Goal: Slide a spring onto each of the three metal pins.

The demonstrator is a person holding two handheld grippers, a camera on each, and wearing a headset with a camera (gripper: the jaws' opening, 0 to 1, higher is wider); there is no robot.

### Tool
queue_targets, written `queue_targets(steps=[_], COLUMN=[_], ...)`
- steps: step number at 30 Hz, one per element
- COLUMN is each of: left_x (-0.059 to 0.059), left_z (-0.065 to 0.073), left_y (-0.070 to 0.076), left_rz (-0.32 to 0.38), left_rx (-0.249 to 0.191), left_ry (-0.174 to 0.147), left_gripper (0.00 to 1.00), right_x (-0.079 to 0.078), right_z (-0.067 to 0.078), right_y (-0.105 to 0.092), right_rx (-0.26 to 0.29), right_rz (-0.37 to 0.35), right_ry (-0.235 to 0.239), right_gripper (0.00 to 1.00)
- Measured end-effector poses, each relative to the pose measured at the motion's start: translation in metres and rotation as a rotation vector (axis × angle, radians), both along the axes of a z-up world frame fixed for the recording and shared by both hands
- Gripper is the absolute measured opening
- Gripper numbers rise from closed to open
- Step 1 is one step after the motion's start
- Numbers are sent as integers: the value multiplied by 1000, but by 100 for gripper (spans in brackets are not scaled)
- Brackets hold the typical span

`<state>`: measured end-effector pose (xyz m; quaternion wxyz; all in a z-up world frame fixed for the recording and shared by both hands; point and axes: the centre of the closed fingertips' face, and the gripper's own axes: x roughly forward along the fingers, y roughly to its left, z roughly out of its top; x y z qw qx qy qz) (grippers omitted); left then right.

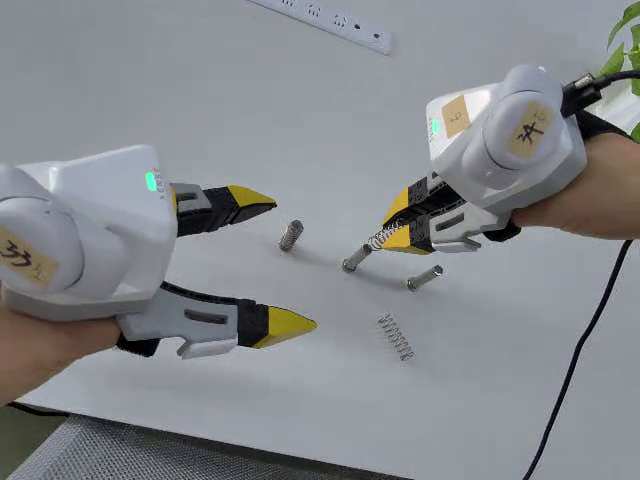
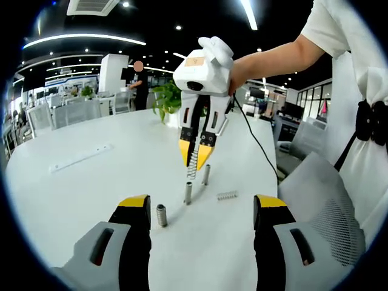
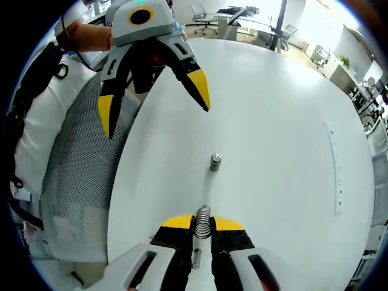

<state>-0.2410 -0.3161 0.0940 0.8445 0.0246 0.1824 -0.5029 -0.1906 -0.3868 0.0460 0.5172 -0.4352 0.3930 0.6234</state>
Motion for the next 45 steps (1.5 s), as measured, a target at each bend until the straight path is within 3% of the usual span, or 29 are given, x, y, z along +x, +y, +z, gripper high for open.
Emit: queue_targets(steps=[45], left_x=[3], left_z=[1], left_y=[-6], left_rz=[-6], left_rx=[-30], left_ry=[7], left_gripper=[71], right_x=[3], right_z=[-18], right_y=[1], right_rx=[-49], right_rz=[20], right_ry=[24], right_gripper=[7])
